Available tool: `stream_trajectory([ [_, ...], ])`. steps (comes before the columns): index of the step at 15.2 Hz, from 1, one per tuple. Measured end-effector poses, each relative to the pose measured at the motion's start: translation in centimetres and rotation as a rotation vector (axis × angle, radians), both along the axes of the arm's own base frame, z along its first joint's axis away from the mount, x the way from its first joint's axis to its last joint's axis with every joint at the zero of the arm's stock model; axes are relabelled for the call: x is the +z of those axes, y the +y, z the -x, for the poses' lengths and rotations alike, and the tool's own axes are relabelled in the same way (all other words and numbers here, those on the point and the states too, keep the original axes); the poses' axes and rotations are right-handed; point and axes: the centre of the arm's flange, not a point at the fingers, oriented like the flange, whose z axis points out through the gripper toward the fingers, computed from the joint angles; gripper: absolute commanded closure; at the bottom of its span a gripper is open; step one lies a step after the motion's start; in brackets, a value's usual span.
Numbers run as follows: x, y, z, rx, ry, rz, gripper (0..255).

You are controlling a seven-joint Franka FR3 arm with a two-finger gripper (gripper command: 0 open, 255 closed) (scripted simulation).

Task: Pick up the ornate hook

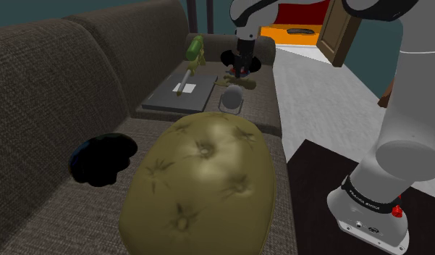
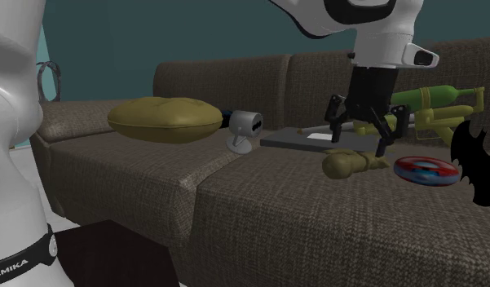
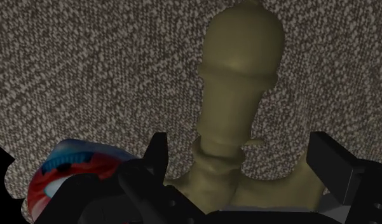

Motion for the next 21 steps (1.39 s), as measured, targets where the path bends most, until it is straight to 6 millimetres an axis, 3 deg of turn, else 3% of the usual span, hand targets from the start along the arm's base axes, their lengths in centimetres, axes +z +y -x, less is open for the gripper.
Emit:
stream_trajectory([
  [5,-2.6,0.0,-0.1,0.0,0.0,0.0,0],
  [6,-2.8,0.0,-0.1,0.0,0.0,0.0,255],
  [16,-2.9,-0.1,0.0,-0.001,-0.001,0.001,255],
  [21,-0.9,-0.2,0.0,-0.002,0.0,0.001,255],
])
